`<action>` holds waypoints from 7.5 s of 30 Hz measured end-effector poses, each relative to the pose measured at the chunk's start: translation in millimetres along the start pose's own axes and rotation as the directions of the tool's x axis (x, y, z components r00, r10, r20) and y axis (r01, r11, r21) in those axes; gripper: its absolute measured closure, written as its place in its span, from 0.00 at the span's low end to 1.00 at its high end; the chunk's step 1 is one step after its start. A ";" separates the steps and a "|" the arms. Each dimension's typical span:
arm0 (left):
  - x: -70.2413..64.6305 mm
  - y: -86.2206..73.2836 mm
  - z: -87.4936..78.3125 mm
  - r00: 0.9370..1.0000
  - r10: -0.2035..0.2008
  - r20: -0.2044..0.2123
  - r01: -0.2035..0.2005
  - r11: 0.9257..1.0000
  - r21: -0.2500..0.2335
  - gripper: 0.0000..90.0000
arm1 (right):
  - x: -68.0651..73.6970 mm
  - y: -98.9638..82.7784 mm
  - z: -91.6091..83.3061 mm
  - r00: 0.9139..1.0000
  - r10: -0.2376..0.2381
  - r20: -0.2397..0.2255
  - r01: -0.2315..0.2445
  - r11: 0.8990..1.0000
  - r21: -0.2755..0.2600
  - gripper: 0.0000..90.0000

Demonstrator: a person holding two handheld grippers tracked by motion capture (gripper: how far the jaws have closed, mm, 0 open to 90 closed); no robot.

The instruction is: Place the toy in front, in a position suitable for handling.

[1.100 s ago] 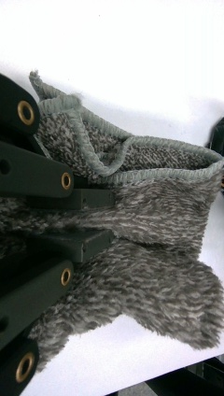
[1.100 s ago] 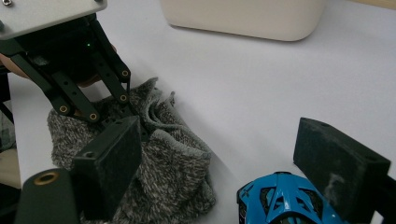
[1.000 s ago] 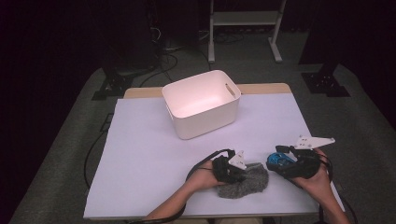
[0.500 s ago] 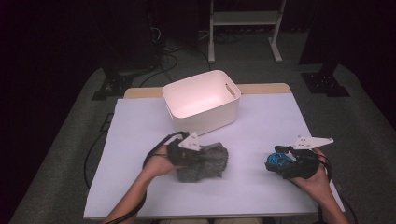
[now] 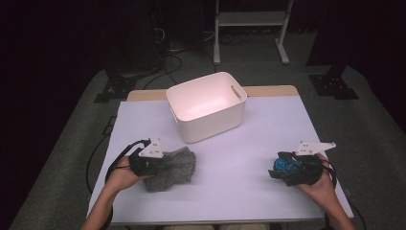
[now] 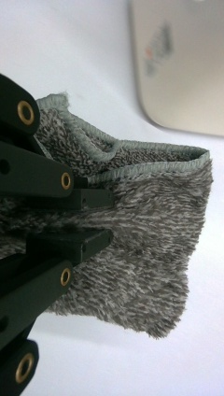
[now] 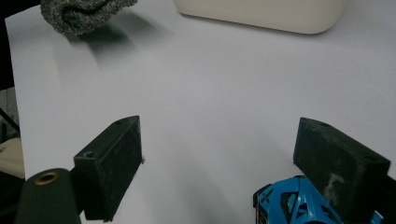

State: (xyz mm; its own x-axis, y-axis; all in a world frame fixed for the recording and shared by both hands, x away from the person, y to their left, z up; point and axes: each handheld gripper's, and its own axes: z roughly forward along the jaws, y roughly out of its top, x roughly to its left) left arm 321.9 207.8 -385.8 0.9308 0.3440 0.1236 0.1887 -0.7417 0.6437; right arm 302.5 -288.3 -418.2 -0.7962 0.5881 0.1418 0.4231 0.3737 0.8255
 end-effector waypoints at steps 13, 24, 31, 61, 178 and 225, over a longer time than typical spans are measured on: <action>3.8 -44.4 6.0 0.997 -0.073 0.023 0.072 0.996 0.055 0.89 | 2.0 -1.1 3.2 1.000 -0.012 -0.009 0.012 1.000 0.029 0.16; 2.6 -50.8 16.4 0.996 -0.088 0.033 0.086 0.995 0.044 0.88 | -3.4 -4.0 -11.8 0.999 -0.037 0.019 0.035 0.996 0.079 0.15; 1.6 -51.4 18.3 0.996 -0.084 0.042 0.082 0.995 0.050 0.88 | -9.0 -11.7 -21.8 0.997 -0.045 0.067 0.036 0.990 0.133 0.15; 2.7 -53.8 19.6 0.993 -0.092 0.069 0.089 0.995 0.047 0.87 | -34.4 -40.7 -22.6 0.988 -0.021 0.151 -0.018 0.968 0.251 0.15; 8.1 -55.1 20.8 0.987 -0.104 0.120 0.099 0.994 0.048 0.83 | 26.4 38.3 -17.4 0.986 -0.167 -0.018 0.168 0.977 0.130 0.30; 11.1 -56.3 20.4 0.985 -0.107 0.136 0.103 0.994 0.041 0.82 | 76.9 47.7 143.6 0.893 -0.329 -0.306 0.413 0.871 0.268 0.30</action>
State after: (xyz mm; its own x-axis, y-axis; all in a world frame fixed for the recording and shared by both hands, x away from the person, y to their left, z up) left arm 328.0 241.6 -436.0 0.9391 0.3400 -0.0504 0.2960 -0.7254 0.6214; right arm 323.5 -122.2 -446.4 -0.9829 0.1828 0.0222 0.1556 0.7603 0.6307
